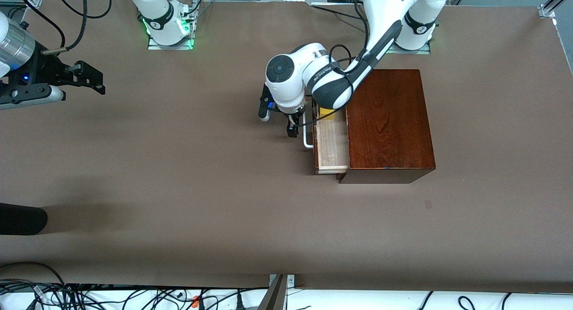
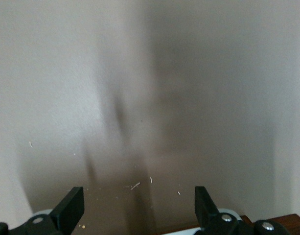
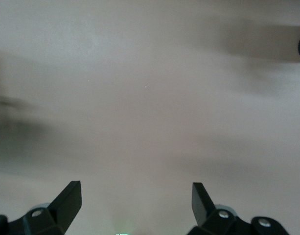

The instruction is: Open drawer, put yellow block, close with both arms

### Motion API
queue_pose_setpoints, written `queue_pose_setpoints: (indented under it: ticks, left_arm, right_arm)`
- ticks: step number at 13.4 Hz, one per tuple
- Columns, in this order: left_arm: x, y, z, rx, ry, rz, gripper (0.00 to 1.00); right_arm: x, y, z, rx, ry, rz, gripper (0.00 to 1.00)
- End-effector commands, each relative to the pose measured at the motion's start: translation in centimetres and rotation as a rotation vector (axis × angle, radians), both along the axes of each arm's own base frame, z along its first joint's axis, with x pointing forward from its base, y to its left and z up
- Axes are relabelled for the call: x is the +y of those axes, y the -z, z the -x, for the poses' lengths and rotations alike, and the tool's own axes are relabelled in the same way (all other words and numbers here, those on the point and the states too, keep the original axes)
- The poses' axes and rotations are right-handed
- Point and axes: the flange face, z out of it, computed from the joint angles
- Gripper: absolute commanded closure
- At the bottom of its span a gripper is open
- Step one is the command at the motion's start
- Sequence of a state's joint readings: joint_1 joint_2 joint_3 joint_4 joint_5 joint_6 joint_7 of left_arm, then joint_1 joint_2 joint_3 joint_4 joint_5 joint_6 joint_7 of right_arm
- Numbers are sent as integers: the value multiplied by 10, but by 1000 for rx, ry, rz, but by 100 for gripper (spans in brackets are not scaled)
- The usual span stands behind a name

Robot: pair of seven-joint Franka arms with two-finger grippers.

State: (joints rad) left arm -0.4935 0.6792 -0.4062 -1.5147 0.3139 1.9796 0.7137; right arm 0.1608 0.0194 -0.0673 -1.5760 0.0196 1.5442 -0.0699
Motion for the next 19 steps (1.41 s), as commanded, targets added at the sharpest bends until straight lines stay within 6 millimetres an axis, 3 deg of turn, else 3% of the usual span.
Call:
queue_pose_setpoints:
  ticks: [1,5,10,15,19]
  left_arm:
    - [20,-1,-4,12,17,-64,0]
    - [41,-10,-14,33,-11,-114,0]
    - [76,-18,-43,41,-79,-122,0]
    - [97,-22,-60,42,-105,-115,0]
    - [101,-22,-62,44,-105,-116,0]
  right_arm:
    - [1,-6,0,-5,16,3,0]
    - [1,-6,0,-5,16,3,0]
    - [1,-6,-1,-7,16,3,0]
    - [1,-6,-1,-7,16,3,0]
    - [1,-6,0,-5,16,3,0]
